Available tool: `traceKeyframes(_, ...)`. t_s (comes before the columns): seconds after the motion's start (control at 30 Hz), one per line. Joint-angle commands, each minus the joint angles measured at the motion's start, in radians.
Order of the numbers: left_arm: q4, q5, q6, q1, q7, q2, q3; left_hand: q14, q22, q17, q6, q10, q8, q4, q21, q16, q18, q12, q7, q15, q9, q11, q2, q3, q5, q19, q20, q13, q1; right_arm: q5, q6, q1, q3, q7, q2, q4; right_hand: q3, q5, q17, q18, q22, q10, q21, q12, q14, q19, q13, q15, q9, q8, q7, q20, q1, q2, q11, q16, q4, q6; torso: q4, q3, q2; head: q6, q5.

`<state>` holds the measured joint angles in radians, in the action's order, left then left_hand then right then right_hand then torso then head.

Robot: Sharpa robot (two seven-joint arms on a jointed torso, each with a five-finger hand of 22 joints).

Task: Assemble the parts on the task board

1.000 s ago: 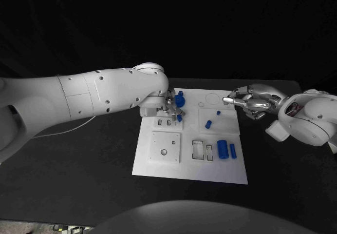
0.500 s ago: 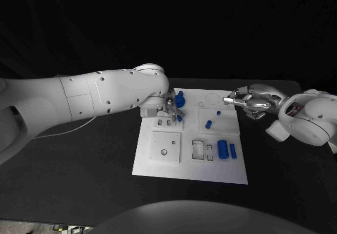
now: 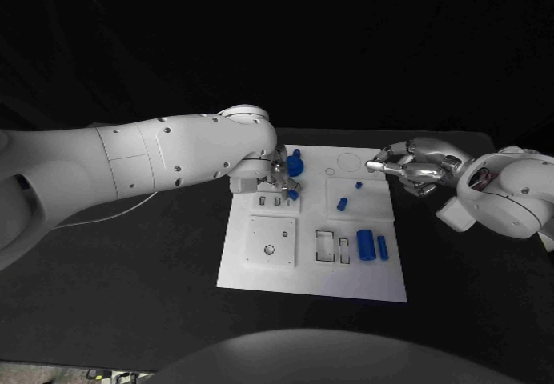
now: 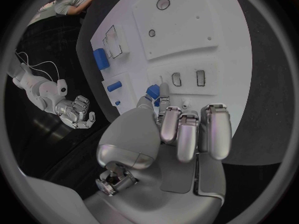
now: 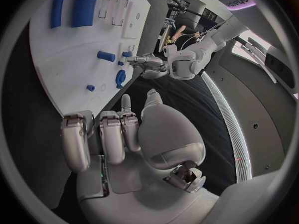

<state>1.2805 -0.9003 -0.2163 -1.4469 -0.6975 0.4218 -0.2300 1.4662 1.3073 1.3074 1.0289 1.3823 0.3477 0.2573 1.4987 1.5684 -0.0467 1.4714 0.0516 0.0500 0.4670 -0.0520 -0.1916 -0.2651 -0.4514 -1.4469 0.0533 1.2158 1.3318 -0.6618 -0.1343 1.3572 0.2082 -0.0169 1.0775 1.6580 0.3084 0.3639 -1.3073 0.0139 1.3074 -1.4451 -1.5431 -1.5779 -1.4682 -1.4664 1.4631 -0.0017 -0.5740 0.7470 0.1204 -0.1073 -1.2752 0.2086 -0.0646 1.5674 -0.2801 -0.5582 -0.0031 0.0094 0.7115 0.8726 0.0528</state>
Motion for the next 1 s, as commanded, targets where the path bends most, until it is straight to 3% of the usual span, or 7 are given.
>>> traceKeyframes(0.03, 0.0, -0.001, 0.002, 0.0, -0.074, -0.002, 0.0, 0.105, 0.096, 0.263, 0.001, 0.189, -0.009, -0.001, -0.006, 0.002, 0.005, 0.099, -0.003, 0.01, 0.004, 0.069, 0.004, 0.015, -0.004, 0.006, 0.0, 0.355, 0.021, -0.003, 0.018, -0.001, 0.0, 0.003, -0.001, -0.001, -0.004, 0.005, -0.263, -0.003, 0.249, -0.126, 0.004, 0.007, -0.103, -0.067, 0.108, 0.006, -0.001, -0.007, 0.0, -0.009, -0.014, 0.001, 0.016, 0.003, 0.005, -0.003, 0.0002, 0.0002, 0.0, 0.0, 0.002)
traceKeyframes(1.0, 0.0, 0.006, 0.029, 0.001, -0.037, -0.002, 0.001, 0.105, 0.097, 0.263, -0.01, 0.189, -0.036, -0.02, -0.01, 0.002, 0.004, 0.099, -0.001, 0.009, 0.039, 0.067, 0.047, 0.109, 0.006, 0.01, 0.0, 0.355, 0.066, -0.005, 0.02, -0.002, 0.001, 0.008, -0.002, -0.004, -0.018, 0.021, -0.263, 0.0, 0.246, -0.126, 0.01, 0.007, -0.103, -0.059, 0.108, 0.006, -0.004, -0.012, -0.001, -0.009, -0.054, -0.003, 0.017, 0.003, 0.018, -0.004, 0.0003, -0.0001, 0.0, 0.0, 0.008)
